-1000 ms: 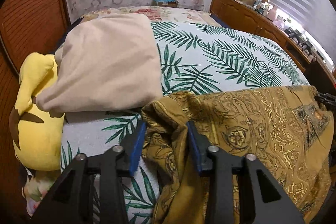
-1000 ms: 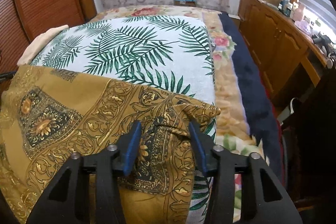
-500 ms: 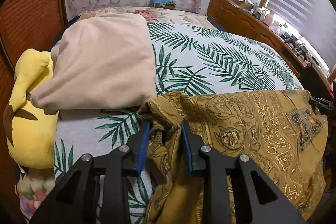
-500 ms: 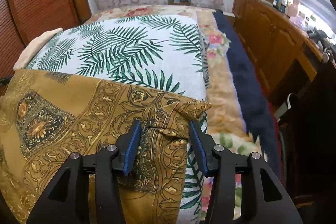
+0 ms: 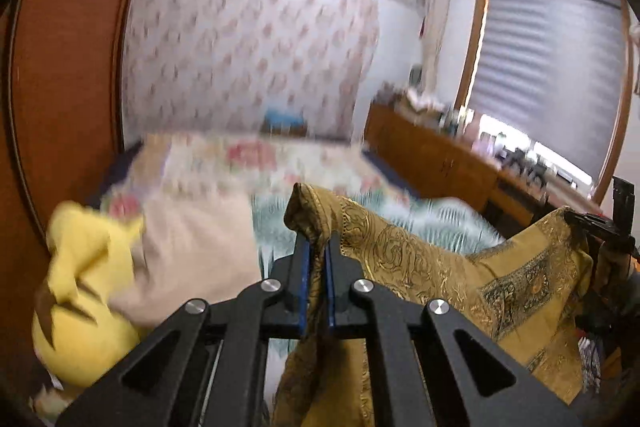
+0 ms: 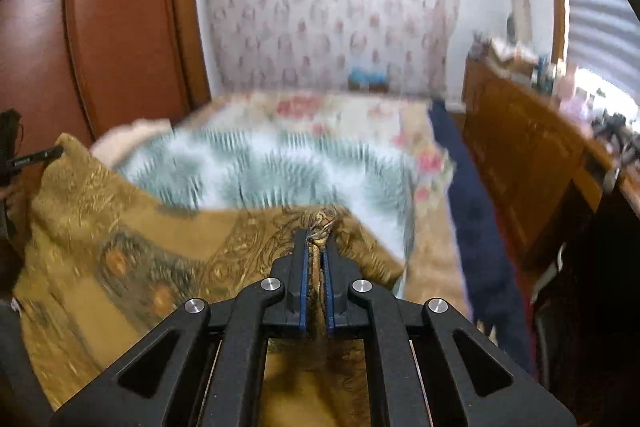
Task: Fold small clothes
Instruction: 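Grasp the gold shirt edge with both grippers and lift it, then fold the held shirt over onto itself with both grippers and release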
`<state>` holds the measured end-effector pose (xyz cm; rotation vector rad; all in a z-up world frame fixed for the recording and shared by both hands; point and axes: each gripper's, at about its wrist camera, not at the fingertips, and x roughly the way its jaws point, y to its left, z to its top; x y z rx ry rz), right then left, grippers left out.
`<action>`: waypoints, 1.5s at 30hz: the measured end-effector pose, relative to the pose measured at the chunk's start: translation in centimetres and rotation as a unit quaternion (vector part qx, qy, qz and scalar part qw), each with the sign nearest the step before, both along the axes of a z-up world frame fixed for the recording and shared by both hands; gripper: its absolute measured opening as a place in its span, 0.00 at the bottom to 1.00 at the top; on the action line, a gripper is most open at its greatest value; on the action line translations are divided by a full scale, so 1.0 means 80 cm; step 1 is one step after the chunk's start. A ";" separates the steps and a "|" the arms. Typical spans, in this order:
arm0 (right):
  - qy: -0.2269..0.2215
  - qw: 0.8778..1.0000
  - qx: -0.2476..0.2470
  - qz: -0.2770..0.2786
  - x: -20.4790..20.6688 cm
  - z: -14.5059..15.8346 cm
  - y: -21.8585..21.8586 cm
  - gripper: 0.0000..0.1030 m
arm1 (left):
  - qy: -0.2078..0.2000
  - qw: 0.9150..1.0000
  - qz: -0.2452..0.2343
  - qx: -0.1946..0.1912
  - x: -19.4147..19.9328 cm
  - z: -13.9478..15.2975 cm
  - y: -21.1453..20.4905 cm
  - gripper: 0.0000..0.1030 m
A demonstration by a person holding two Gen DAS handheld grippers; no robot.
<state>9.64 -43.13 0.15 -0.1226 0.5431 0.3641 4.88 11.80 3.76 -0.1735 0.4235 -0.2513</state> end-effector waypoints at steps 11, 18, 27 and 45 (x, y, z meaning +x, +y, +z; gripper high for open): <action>-0.153 0.988 -0.031 0.011 0.049 0.195 0.052 0.03 | -0.055 0.995 0.074 0.034 0.074 0.110 0.061 0.04; -0.066 0.994 -0.084 -0.026 0.201 0.111 0.102 0.03 | 0.028 0.992 0.089 0.088 0.193 -0.005 0.057 0.09; 0.079 0.991 -0.090 -0.066 0.295 -0.046 0.109 0.27 | 0.134 0.984 0.063 0.094 0.204 -0.093 0.049 0.33; 0.161 0.986 -0.043 -0.023 0.142 -0.128 0.098 0.54 | 0.192 0.977 0.018 0.090 0.083 -0.161 -0.009 0.41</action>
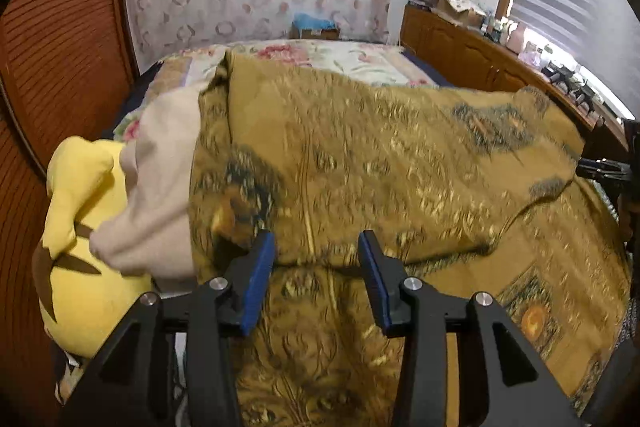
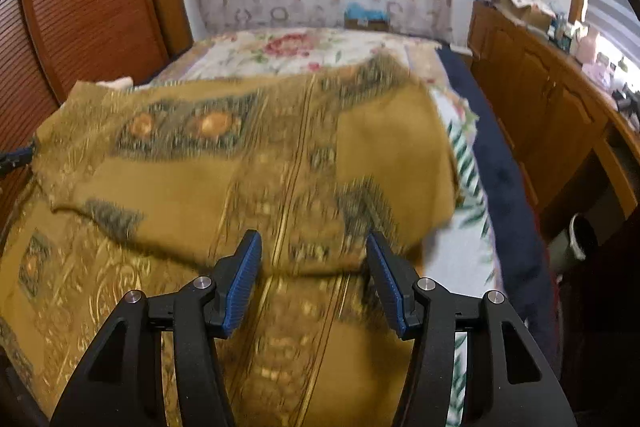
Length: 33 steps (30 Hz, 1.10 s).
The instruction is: Fold small clothes
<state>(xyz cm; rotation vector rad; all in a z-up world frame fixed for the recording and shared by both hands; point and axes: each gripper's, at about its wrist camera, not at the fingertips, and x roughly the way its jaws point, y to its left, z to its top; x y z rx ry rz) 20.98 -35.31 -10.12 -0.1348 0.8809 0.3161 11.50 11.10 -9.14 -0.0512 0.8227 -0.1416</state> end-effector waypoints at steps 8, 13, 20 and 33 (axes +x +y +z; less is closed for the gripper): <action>-0.009 0.999 -0.035 0.000 -0.008 -0.020 0.010 0.55 | 0.017 0.999 0.025 -0.011 -0.017 -0.018 0.011 0.42; -0.006 1.000 -0.029 0.005 -0.007 -0.023 0.010 0.60 | 0.024 0.999 0.026 -0.013 -0.016 -0.030 0.018 0.42; -0.008 0.999 -0.034 0.007 -0.009 -0.026 0.013 0.62 | 0.024 0.999 0.019 0.006 -0.014 -0.031 0.010 0.47; -0.009 0.999 -0.035 0.007 -0.010 -0.027 0.015 0.62 | 0.021 0.999 0.034 -0.013 -0.009 -0.024 0.012 0.48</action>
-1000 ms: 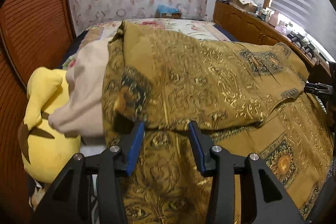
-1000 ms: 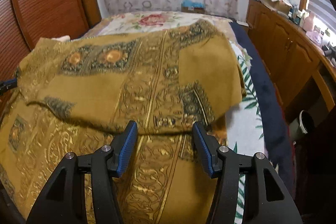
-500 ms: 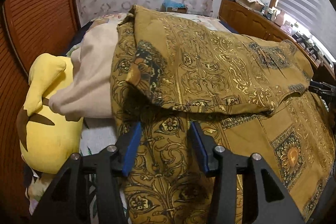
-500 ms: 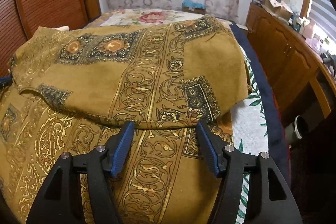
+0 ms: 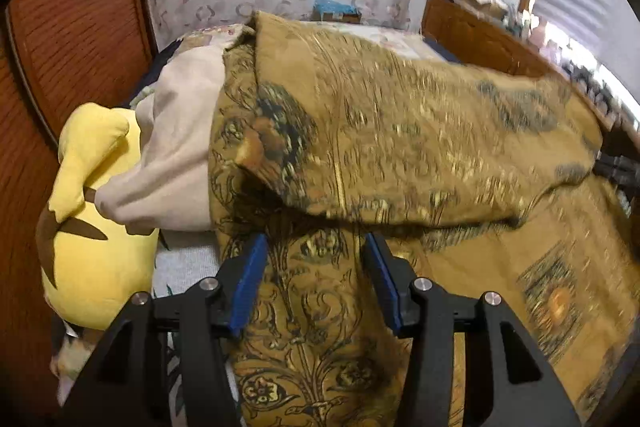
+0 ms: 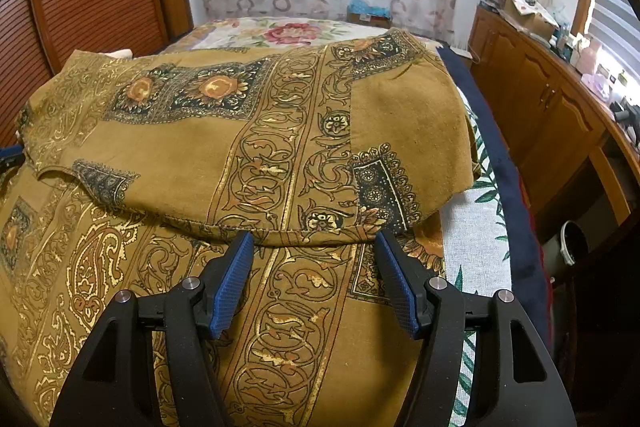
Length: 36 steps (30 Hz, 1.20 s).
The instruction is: Fold small clothes
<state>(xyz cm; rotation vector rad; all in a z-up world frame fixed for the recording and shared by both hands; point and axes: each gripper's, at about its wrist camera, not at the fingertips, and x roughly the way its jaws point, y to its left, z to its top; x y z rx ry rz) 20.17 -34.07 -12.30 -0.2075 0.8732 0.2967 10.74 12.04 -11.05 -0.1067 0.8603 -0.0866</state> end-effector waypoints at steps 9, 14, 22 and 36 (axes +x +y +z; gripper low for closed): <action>0.000 1.000 0.000 0.000 0.000 0.000 0.001 0.63 | -0.035 0.998 0.041 -0.030 0.021 0.029 0.025 0.48; 0.000 1.000 0.000 0.000 0.000 0.000 0.001 0.63 | -0.052 0.997 0.028 -0.043 0.029 0.031 0.024 0.44; -0.001 1.000 -0.001 -0.001 0.000 -0.001 0.002 0.63 | -0.049 0.998 0.021 -0.032 0.036 0.029 0.019 0.28; 0.025 0.997 0.056 -0.041 0.011 0.013 -0.049 0.62 | -0.038 0.998 0.017 -0.037 0.037 0.017 0.018 0.10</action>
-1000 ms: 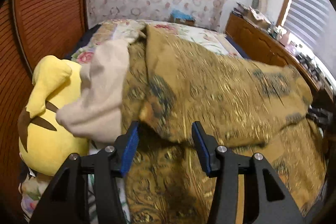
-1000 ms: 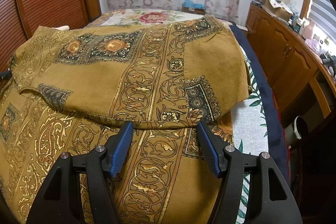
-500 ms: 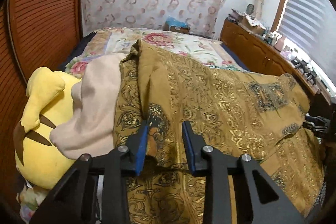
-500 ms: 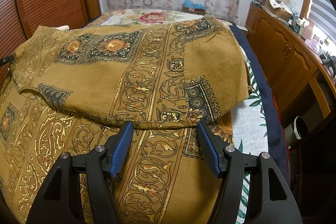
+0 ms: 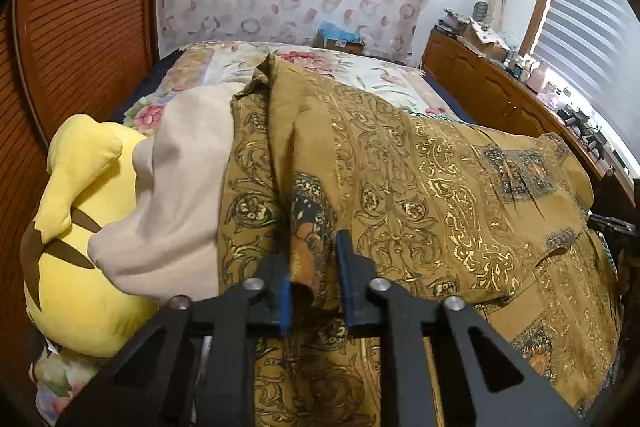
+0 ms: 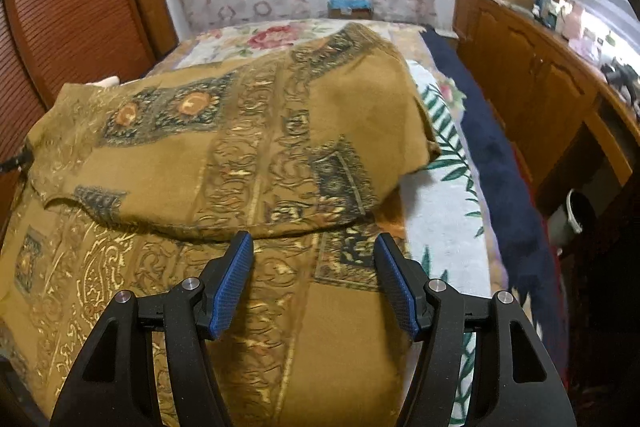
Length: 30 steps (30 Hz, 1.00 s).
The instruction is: Fold small clothes
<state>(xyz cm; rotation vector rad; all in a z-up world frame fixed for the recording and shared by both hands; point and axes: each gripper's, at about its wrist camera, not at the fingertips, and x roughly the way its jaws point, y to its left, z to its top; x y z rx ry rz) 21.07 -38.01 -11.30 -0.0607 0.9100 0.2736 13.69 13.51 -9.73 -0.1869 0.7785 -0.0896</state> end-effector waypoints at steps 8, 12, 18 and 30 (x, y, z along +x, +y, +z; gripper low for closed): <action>0.001 1.000 -0.003 -0.023 0.040 0.004 -0.010 0.49 | -0.007 1.000 -0.001 0.012 0.003 0.008 -0.002 0.01; -0.014 1.000 -0.010 -0.006 0.046 0.010 -0.004 0.02 | -0.043 0.999 0.002 0.007 -0.012 0.030 -0.005 0.00; -0.071 0.997 0.023 0.027 -0.008 0.057 -0.004 0.00 | -0.080 0.997 -0.017 -0.001 -0.050 0.074 -0.009 0.00; -0.073 0.995 0.036 0.065 -0.134 0.097 -0.030 0.00 | -0.075 0.996 -0.027 -0.032 -0.165 0.070 0.010 0.00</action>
